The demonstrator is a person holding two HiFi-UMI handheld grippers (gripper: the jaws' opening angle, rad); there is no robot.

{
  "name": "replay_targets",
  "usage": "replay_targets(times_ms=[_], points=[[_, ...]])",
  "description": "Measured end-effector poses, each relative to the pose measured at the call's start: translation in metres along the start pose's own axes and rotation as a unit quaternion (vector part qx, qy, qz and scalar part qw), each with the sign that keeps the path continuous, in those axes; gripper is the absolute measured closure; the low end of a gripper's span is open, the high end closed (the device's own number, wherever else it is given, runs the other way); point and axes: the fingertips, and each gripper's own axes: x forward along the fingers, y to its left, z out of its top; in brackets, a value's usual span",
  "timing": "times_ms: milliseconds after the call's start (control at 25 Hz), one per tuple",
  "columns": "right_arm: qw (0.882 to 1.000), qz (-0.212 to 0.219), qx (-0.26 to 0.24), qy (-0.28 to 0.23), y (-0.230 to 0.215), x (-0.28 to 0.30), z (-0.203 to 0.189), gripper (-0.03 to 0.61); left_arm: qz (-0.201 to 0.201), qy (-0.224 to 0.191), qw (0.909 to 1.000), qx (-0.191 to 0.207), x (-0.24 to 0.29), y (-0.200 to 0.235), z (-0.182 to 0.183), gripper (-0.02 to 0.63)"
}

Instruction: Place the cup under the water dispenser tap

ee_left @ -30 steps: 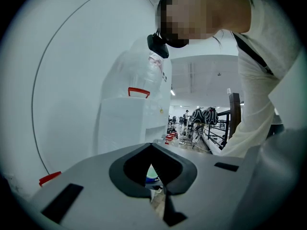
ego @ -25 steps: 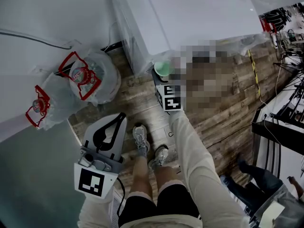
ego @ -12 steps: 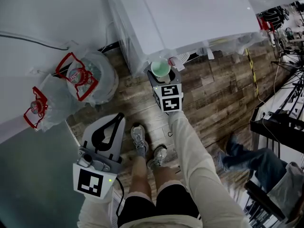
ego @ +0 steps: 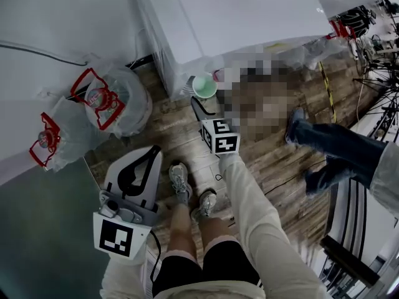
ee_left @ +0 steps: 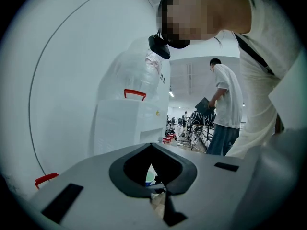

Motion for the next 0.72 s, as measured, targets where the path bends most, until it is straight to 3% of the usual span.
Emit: replay_targets(times_ms=[200,520,720], points=[[1.0,0.011,0.019,-0.011,0.002,-0.027,0.002,0.281,-0.004,-0.008,1.0,0.005,0.0,-0.014,0.009,0.608],[0.999,0.006,-0.005,-0.053,0.005,-0.081,0.03,0.569,-0.006,-0.025,0.9996,0.009,-0.003,-0.04,0.032,0.609],[0.997,0.011,-0.005,-0.071,0.006,-0.108,0.046,0.569,-0.002,-0.033,0.9994,0.008,-0.008,-0.049,0.043,0.609]])
